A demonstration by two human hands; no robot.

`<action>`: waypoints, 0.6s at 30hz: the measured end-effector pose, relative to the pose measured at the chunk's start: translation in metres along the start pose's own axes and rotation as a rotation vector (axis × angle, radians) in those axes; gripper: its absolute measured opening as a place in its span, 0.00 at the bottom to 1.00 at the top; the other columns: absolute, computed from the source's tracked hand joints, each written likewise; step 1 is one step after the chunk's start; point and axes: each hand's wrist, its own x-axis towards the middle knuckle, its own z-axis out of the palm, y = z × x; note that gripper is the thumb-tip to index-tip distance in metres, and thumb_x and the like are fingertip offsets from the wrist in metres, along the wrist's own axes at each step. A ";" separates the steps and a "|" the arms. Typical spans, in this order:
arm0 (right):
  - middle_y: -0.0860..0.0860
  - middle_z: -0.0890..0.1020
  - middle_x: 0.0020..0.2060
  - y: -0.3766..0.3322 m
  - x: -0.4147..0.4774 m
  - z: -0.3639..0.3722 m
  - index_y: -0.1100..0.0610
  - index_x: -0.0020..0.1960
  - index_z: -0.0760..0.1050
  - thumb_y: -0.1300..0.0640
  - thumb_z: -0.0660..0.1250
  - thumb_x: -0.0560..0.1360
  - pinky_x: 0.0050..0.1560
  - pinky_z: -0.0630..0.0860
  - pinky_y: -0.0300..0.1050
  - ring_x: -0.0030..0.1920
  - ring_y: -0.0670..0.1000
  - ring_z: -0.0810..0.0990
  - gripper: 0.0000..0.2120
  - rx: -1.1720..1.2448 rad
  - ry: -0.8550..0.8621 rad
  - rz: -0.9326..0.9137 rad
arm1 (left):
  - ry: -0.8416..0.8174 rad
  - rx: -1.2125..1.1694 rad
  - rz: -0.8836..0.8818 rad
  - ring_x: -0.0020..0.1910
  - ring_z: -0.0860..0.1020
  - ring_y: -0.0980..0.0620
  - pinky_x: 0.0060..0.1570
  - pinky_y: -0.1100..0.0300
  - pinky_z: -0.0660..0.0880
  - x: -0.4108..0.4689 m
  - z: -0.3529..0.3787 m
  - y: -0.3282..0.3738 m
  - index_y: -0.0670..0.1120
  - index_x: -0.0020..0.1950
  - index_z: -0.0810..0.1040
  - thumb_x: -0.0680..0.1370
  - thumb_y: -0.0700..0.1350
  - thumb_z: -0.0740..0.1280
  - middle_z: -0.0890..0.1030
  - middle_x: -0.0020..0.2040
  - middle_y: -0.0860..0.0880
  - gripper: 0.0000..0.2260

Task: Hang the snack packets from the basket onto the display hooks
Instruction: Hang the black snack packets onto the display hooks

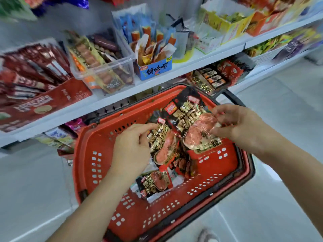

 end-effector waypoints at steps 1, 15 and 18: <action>0.54 0.81 0.43 -0.011 -0.012 -0.008 0.50 0.53 0.77 0.66 0.73 0.72 0.43 0.74 0.37 0.42 0.50 0.78 0.16 0.038 0.006 0.004 | 0.015 0.014 -0.010 0.40 0.75 0.65 0.42 0.75 0.68 -0.004 -0.011 0.014 0.52 0.57 0.82 0.80 0.34 0.60 0.77 0.51 0.62 0.17; 0.40 0.82 0.31 -0.277 -0.151 -0.092 0.44 0.36 0.83 0.71 0.67 0.73 0.36 0.71 0.29 0.33 0.39 0.78 0.22 0.198 -0.080 -0.100 | 0.130 -0.262 0.066 0.38 0.77 0.68 0.37 0.77 0.67 -0.031 -0.241 0.269 0.58 0.34 0.82 0.72 0.49 0.74 0.81 0.36 0.66 0.07; 0.40 0.83 0.41 -0.329 -0.153 -0.096 0.43 0.46 0.80 0.63 0.71 0.72 0.43 0.72 0.30 0.42 0.38 0.80 0.14 0.166 0.012 -0.177 | 0.146 -0.191 0.152 0.39 0.78 0.63 0.39 0.74 0.69 -0.037 -0.279 0.289 0.54 0.32 0.82 0.72 0.47 0.73 0.81 0.36 0.61 0.09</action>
